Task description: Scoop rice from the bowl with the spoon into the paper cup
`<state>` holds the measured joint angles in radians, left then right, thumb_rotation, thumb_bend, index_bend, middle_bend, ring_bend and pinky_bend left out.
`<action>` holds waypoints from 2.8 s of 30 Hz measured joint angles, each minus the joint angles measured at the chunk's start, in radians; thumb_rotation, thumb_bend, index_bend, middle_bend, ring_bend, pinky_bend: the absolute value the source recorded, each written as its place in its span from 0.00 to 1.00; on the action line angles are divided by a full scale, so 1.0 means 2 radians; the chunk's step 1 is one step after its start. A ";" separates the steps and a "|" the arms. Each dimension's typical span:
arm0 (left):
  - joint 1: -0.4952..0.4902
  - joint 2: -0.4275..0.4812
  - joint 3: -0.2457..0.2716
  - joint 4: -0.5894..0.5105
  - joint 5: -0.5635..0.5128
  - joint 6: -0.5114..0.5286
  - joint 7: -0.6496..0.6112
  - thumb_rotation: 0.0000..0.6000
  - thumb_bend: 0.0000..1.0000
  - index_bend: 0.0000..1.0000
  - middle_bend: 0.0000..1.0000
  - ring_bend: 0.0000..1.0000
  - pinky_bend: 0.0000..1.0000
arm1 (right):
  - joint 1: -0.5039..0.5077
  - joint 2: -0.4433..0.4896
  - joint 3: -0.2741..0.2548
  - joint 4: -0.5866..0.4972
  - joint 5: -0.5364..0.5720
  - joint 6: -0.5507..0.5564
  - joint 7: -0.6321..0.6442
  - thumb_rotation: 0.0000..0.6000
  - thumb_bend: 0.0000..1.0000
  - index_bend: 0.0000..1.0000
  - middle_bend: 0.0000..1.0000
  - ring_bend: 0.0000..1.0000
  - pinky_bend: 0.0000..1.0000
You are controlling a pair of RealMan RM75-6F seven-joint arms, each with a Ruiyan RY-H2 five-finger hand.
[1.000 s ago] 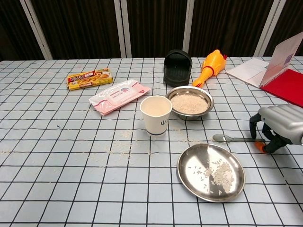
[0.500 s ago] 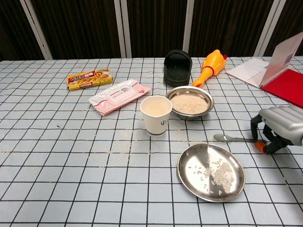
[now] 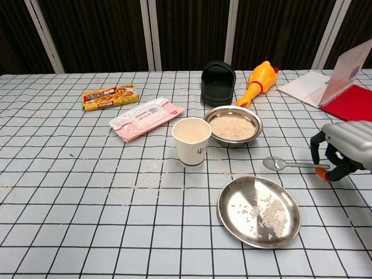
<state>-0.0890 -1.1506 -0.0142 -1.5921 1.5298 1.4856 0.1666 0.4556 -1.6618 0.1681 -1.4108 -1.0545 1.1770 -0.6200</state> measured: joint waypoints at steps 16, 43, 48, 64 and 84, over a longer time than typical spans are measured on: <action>-0.002 0.004 -0.001 -0.007 -0.009 -0.010 -0.004 1.00 0.00 0.00 0.00 0.00 0.00 | 0.028 0.068 0.044 -0.084 0.008 0.030 -0.078 1.00 0.56 0.61 0.88 0.95 1.00; -0.012 0.028 0.001 -0.025 -0.013 -0.035 -0.060 1.00 0.00 0.00 0.00 0.00 0.00 | 0.178 -0.095 0.029 0.119 0.036 0.064 -0.348 1.00 0.57 0.61 0.88 0.95 1.00; -0.012 0.029 0.003 -0.028 -0.012 -0.037 -0.062 1.00 0.00 0.00 0.00 0.00 0.00 | 0.189 -0.112 0.020 0.161 0.008 0.072 -0.355 1.00 0.57 0.61 0.88 0.95 1.00; -0.014 0.030 0.006 -0.035 -0.009 -0.039 -0.061 1.00 0.00 0.00 0.00 0.00 0.00 | 0.193 -0.147 -0.012 0.267 -0.068 0.072 -0.325 1.00 0.57 0.62 0.88 0.95 1.00; -0.015 0.034 0.008 -0.037 -0.010 -0.043 -0.068 1.00 0.00 0.00 0.00 0.00 0.00 | 0.179 -0.190 0.012 0.293 -0.064 0.038 -0.276 1.00 0.57 0.63 0.88 0.95 1.00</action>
<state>-0.1195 -1.0822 0.0021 -1.6668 1.5093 1.3992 0.0307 0.8141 -2.0412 0.1922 -0.8241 -1.1825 1.2527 -1.1729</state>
